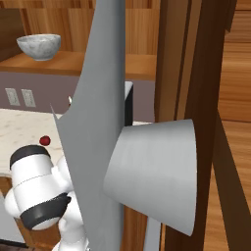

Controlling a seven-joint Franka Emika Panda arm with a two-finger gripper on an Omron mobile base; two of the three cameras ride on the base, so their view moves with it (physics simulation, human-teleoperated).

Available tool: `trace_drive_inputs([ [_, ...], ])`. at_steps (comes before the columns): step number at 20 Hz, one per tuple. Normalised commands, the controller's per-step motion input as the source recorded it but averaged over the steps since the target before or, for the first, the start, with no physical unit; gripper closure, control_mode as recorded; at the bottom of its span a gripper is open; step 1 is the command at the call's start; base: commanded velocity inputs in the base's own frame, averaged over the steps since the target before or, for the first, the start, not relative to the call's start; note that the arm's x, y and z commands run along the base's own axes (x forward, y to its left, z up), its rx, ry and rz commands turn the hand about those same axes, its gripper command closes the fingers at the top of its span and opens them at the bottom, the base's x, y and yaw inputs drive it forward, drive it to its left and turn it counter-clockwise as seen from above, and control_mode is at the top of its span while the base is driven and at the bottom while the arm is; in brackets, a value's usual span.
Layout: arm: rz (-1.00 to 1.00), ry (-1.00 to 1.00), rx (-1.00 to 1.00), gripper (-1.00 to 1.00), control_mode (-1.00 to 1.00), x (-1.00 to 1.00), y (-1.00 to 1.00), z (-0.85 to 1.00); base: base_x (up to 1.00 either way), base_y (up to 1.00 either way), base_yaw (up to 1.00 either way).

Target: Pick both bowls and place them on the counter. Then place the cheese in one bowl and place the tomato in the other bowl.

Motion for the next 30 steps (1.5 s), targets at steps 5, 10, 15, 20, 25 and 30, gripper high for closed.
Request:
trace_drive_inputs([
  [5, 0.00, -0.01, 0.00, -1.00, -1.00, -0.05, 0.00, 0.04, 0.00, 0.00, 0.00],
  [10, 0.00, 0.00, 0.00, -1.00, -1.00, -0.16, 0.05, 0.15, 0.00, 0.00, 0.00],
  [15, 0.00, 0.00, -0.02, -1.00, -1.00, -0.22, 0.14, 0.23, 0.00, 0.00, 0.00],
  [20, 0.06, -0.01, -0.04, -1.00, -1.00, -0.22, 0.28, 0.22, 0.00, 0.00, 0.00],
  [25, 0.13, -0.09, -0.09, -1.00, -1.00, -0.23, 0.30, 0.24, 0.00, 0.00, 0.00],
  [30, 0.08, -0.09, -0.05, -1.00, -1.00, -0.20, 0.34, 0.35, 0.00, 0.00, 0.00],
])
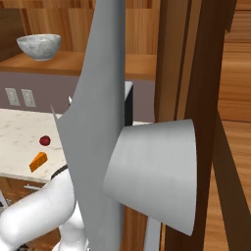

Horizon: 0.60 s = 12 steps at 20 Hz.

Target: Pick both bowls and place them on the counter. Then place the cheese in one bowl and place the tomato in the other bowl.

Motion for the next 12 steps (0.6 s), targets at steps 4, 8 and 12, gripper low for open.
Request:
trace_drive_inputs([
  [4, 0.06, -0.05, -0.02, -1.00, -1.00, -0.16, 0.35, 0.41, 0.00, 0.00, 0.00],
  [8, 0.03, 0.00, -0.03, -1.00, -1.00, -0.14, 0.35, 0.47, 0.00, 0.00, 0.00],
  [12, 0.00, -0.01, -0.05, -1.00, -1.00, -0.13, 0.37, 0.49, 0.00, 0.00, 0.00],
])
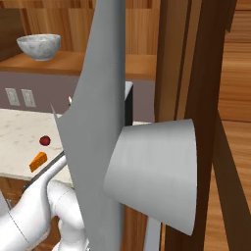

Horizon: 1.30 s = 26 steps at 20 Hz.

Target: Pick both bowls and place them on the counter. Then place the cheese in one bowl and place the tomato in the other bowl.

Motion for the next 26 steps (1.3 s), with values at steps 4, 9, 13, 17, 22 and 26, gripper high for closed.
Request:
trace_drive_inputs([
  [4, 0.00, -0.02, -0.05, -1.00, -1.00, -0.06, 0.38, 0.52, 0.00, 0.00, 0.00],
  [9, 0.00, -0.07, -0.03, -1.00, -1.00, -0.05, 0.39, 0.51, 0.00, 0.00, 0.00],
  [13, 0.00, -0.09, 0.00, -1.00, -1.00, -0.06, 0.33, 0.50, 0.00, 0.00, 0.00],
  [17, 0.00, -0.13, 0.00, -1.00, -1.00, -0.02, 0.33, 0.49, 0.00, 0.00, 0.00],
  [22, 0.00, -0.05, 0.00, -1.00, -1.00, -0.02, 0.26, 0.50, 0.00, 0.00, 0.00],
  [26, 0.00, 0.00, 0.00, -1.00, -1.00, -0.06, 0.25, 0.51, 0.00, 0.00, 0.00],
])
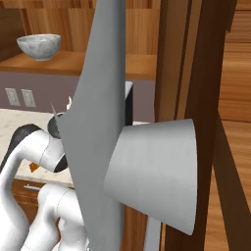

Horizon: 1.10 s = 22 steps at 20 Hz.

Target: Pick both bowls and place them on the counter. Then place the cheese in one bowl and place the tomato in the other bowl.

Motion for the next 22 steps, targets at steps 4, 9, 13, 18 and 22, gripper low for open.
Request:
trace_drive_inputs([
  [4, 0.00, -0.01, 0.01, -1.00, -1.00, -0.03, 0.28, 0.50, 0.00, 0.00, 0.00],
  [9, 0.02, -0.01, 0.02, -1.00, -1.00, 0.00, 0.29, 0.43, 0.00, 0.00, 0.00],
  [13, 0.02, 0.00, 0.02, -1.00, -1.00, 0.00, 0.18, 0.34, 0.00, 0.00, 0.00],
  [18, 0.02, 0.00, 0.03, -1.00, -1.00, 0.00, 0.22, 0.32, 0.00, 0.00, 0.00],
  [22, 0.01, 0.00, 0.03, -1.00, -1.00, 0.00, 0.28, 0.35, 0.00, 0.00, 0.00],
])
